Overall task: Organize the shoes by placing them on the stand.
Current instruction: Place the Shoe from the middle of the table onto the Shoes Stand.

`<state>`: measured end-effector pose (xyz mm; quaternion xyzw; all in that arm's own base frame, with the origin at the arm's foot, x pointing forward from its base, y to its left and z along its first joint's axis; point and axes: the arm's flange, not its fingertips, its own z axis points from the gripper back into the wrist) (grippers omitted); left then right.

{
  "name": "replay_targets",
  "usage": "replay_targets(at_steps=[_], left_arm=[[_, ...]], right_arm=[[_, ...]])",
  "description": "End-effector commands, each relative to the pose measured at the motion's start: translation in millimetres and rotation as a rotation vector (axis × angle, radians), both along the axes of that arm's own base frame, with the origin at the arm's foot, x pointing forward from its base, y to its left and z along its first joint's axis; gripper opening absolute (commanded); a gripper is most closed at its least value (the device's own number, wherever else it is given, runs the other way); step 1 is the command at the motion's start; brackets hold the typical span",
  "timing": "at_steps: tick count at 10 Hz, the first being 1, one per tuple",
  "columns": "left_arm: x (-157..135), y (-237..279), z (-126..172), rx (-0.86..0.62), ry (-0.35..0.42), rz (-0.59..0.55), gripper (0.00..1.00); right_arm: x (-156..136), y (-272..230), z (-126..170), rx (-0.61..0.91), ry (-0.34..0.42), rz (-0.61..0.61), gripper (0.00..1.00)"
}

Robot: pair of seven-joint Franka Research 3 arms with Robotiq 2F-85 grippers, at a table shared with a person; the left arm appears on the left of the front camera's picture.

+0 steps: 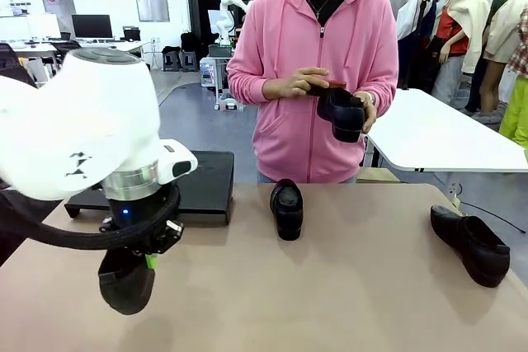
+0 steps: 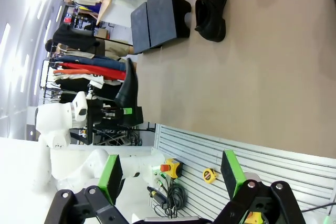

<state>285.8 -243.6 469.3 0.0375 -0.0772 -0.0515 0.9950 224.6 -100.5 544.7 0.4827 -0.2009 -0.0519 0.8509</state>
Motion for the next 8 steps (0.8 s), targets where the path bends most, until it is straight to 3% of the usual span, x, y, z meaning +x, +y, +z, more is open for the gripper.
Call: replay_targets(at_steps=[1, 2, 4, 5, 7, 8], left_arm=[[14, -11, 4, -0.013, 0.028, -0.025, 0.00], [0, 0, 0, 0.000, 0.000, 0.000, 0.00], [44, 12, 7, 0.038, 0.065, -0.075, 0.00], [78, 28, 29, 0.104, 0.026, -0.163, 0.00], [166, 53, 60, 0.178, 0.043, -0.319, 0.00], [210, 64, 65, 0.172, 0.068, -0.318, 0.00]], right_arm=[[1, 0, 1, 0.018, -0.035, 0.013, 1.00], [1, 0, 1, 0.018, -0.035, 0.013, 1.00], [1, 0, 1, 0.018, -0.035, 0.013, 1.00], [1, 0, 1, 0.018, -0.035, 0.013, 1.00], [1, 0, 1, 0.018, -0.035, 0.013, 1.00], [1, 0, 1, 0.018, -0.035, 0.013, 1.00]])
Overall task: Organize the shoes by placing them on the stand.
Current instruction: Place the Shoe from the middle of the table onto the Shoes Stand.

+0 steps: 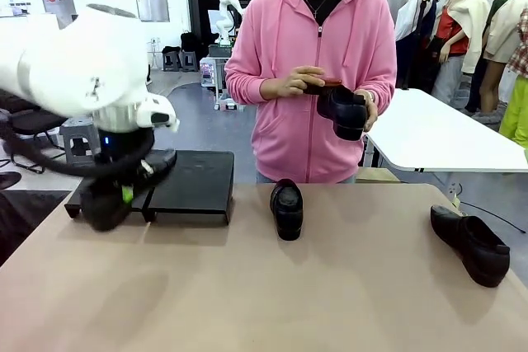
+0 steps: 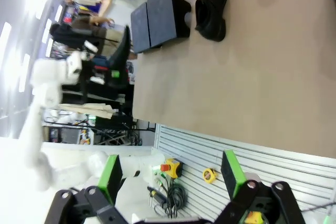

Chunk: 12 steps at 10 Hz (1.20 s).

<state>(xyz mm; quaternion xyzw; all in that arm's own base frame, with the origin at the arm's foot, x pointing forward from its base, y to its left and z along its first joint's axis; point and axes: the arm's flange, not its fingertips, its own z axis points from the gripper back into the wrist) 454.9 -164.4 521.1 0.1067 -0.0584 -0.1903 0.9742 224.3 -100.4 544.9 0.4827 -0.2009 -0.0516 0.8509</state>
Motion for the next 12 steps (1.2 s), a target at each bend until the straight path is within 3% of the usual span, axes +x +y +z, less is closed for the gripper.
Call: replay_targets(at_steps=[1, 4, 6, 9, 12], left_arm=[[79, -5, 14, 0.013, 0.040, -0.019, 0.00], [149, 1, 0, -0.149, 0.041, 0.089, 0.00], [161, -7, -12, -0.309, 0.011, 0.222, 0.00], [169, -10, -24, -0.281, -0.066, 0.343, 0.00], [188, -15, -43, -0.249, -0.104, 0.372, 0.00]], right_arm=[[1, 0, 1, 0.018, -0.035, 0.013, 1.00], [1, 0, 1, 0.018, -0.035, 0.013, 1.00], [1, 0, 1, 0.018, -0.035, 0.013, 1.00], [1, 0, 1, 0.018, -0.035, 0.013, 1.00], [1, 0, 1, 0.018, -0.035, 0.013, 1.00]])
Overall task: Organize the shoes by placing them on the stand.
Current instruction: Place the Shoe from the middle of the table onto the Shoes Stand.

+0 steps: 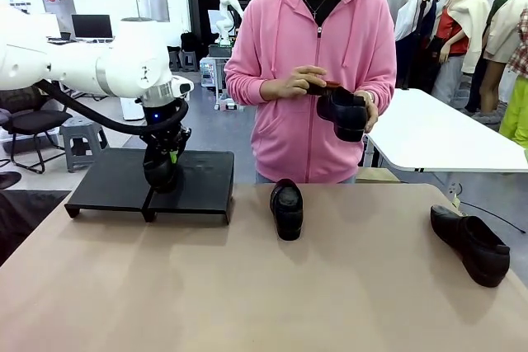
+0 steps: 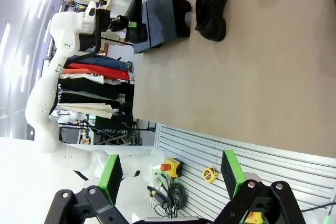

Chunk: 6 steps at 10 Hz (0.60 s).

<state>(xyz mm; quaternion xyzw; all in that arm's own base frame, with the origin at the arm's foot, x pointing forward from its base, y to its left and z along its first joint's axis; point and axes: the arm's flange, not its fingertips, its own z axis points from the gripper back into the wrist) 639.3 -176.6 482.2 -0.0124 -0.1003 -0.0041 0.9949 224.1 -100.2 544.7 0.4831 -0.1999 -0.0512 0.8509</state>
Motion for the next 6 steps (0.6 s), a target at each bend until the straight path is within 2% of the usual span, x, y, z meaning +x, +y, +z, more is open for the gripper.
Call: replay_targets(at_steps=[1, 3, 4, 5, 6], left_arm=[[8, -3, -10, 0.050, -0.048, 0.028, 0.00], [14, -2, -20, 0.068, -0.041, 0.017, 0.00], [13, -4, -23, 0.073, -0.042, 0.002, 0.58], [11, -6, -21, 0.079, -0.031, -0.018, 1.00], [4, -8, -17, 0.048, -0.036, -0.053, 1.00]], right_arm=[[1, 0, 1, 0.018, -0.036, 0.011, 1.00], [1, 0, 1, 0.018, -0.036, 0.011, 1.00], [1, 0, 1, 0.018, -0.036, 0.011, 1.00], [1, 0, 1, 0.018, -0.036, 0.011, 1.00], [1, 0, 1, 0.018, -0.036, 0.011, 1.00]])
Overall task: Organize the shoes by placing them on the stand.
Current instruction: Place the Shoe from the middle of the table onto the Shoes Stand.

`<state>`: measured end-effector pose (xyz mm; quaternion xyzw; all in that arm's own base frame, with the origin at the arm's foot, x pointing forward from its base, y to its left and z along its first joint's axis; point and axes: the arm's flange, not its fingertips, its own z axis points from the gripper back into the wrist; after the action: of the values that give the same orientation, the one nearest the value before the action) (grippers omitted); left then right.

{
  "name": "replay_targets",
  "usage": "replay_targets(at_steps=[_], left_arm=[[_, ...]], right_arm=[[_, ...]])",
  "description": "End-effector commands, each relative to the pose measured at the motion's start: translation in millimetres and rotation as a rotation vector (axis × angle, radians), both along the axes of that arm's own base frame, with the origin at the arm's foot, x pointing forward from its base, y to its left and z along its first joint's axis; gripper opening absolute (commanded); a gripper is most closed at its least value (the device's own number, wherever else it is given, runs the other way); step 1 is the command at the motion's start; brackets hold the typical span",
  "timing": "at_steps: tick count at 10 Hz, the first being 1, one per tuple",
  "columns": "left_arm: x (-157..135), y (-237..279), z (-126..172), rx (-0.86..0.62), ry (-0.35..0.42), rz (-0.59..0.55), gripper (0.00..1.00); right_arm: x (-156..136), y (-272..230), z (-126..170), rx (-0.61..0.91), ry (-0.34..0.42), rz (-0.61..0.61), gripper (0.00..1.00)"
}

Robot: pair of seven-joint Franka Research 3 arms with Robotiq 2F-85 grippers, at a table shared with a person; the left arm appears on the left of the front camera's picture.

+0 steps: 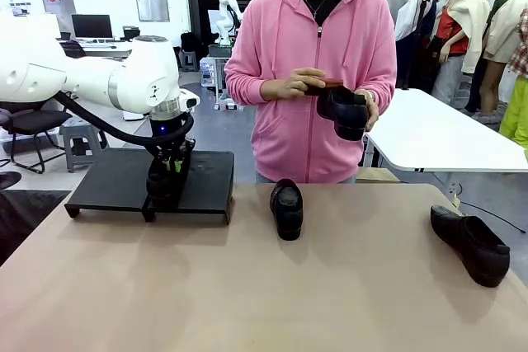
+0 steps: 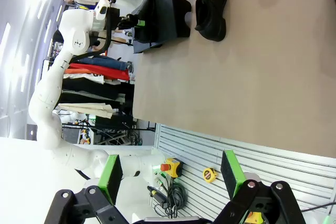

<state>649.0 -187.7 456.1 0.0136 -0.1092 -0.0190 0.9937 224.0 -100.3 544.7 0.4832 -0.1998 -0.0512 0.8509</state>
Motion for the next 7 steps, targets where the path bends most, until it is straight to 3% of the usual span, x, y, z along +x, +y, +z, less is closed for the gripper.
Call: replay_targets(at_steps=[1, 3, 6, 7], left_arm=[[-22, -5, 20, -0.025, -0.053, -0.062, 1.00], [-78, -23, 59, -0.046, -0.134, -0.152, 1.00], [-182, -28, 102, -0.224, -0.101, -0.537, 1.00], [-219, -15, 104, -0.293, -0.132, -0.651, 1.00]], right_arm=[[1, 0, 1, 0.018, -0.036, 0.011, 1.00], [1, 0, 1, 0.018, -0.036, 0.011, 1.00], [1, 0, 1, 0.018, -0.036, 0.011, 1.00], [1, 0, 1, 0.018, -0.036, 0.011, 1.00]])
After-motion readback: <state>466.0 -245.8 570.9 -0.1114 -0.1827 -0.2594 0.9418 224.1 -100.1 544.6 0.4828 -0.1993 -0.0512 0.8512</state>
